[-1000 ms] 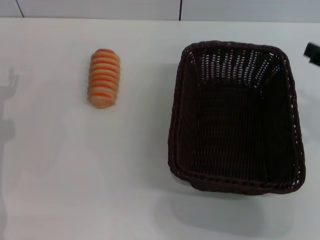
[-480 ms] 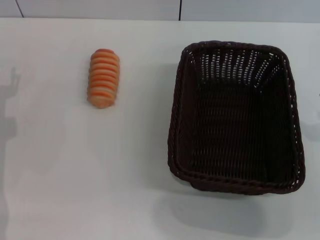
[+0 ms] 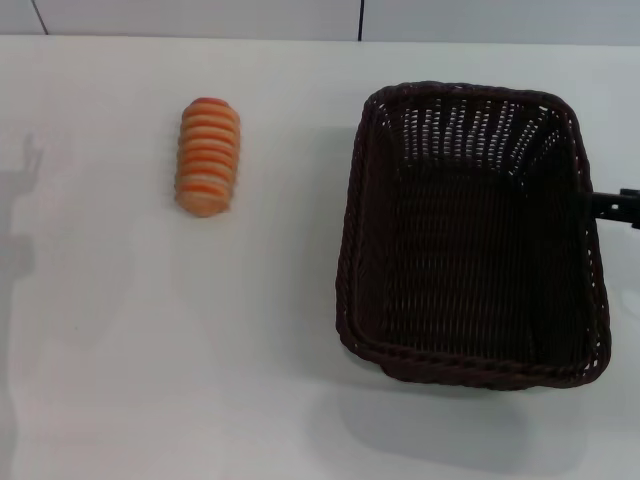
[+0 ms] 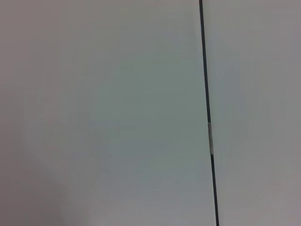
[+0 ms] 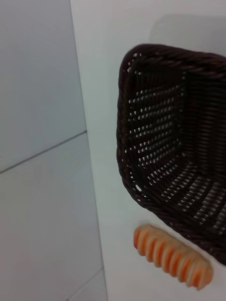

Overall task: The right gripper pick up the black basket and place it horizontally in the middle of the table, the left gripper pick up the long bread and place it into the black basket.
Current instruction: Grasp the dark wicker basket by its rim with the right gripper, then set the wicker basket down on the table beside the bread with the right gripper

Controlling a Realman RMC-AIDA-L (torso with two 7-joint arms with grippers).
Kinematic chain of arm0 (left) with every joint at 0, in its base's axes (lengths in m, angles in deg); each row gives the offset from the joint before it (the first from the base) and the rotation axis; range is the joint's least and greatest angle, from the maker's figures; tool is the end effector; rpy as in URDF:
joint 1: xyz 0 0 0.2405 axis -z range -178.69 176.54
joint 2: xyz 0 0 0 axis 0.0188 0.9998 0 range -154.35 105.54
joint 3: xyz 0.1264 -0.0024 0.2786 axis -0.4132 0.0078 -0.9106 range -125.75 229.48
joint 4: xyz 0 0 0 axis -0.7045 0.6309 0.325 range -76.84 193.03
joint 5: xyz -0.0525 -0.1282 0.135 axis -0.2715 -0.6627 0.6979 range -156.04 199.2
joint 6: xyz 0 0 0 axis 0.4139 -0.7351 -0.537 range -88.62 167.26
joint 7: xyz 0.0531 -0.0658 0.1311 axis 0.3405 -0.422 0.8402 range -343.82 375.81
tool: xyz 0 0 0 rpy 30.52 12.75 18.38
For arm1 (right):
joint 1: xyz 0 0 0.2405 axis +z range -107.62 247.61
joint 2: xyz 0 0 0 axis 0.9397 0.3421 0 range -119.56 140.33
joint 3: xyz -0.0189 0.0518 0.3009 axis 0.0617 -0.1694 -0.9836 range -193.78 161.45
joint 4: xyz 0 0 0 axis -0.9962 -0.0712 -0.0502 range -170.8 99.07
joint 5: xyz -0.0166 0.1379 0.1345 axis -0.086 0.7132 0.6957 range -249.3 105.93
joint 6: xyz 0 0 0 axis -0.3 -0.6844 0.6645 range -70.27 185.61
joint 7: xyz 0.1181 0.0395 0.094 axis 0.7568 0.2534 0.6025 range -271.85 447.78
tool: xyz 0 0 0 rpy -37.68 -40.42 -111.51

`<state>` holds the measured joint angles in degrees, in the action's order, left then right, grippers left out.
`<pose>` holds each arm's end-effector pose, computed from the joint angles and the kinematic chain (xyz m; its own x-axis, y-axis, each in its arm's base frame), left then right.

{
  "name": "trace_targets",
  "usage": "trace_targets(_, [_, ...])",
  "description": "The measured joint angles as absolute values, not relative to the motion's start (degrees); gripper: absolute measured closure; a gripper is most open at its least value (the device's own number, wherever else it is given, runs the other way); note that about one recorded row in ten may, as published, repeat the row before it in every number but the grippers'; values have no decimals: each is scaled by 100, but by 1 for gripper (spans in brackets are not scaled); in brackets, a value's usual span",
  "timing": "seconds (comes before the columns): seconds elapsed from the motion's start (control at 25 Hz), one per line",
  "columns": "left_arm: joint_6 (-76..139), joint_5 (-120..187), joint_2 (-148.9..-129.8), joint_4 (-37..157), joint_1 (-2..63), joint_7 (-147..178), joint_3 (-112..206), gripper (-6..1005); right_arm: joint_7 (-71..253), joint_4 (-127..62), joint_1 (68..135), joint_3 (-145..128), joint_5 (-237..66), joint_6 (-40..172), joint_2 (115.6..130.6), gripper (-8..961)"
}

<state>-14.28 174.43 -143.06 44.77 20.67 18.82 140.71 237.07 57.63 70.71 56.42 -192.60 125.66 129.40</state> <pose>-0.4140 0.3544 0.0199 0.7745 0.0725 0.6284 0.6063 0.1986 -0.7701 0.2951 0.2850 0.0270 0.4645 -0.7132 -0.5249 -0.8821 -0.3201 -0.3456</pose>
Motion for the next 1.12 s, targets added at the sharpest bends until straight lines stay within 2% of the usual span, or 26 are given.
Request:
trace_targets(0.24, [-1429, 17442, -14306, 4486, 2069, 1892, 14072, 141, 23451, 4846, 7656, 5600, -19650, 12636, 12922, 162])
trace_targets(0.4, [-1428, 17434, -14306, 4491, 2077, 1905, 14072, 141, 23326, 4788, 7720, 5608, -19666, 12641, 12935, 166])
trace_targets(0.76, [-1421, 17424, -14297, 4491, 2074, 1909, 14077, 141, 23019, 5088, 7751, 5672, -19632, 12747, 12926, 500])
trace_targets(0.96, [-1414, 17423, -14290, 4491, 2077, 1909, 14081, 141, 22495, 5336, 8154, 5738, -19515, 13452, 12919, 693])
trace_targets(1.12, [-1411, 17423, -14290, 4488, 2113, 1894, 14075, 141, 22061, 5357, 8646, 5769, -19591, 14059, 12918, 711])
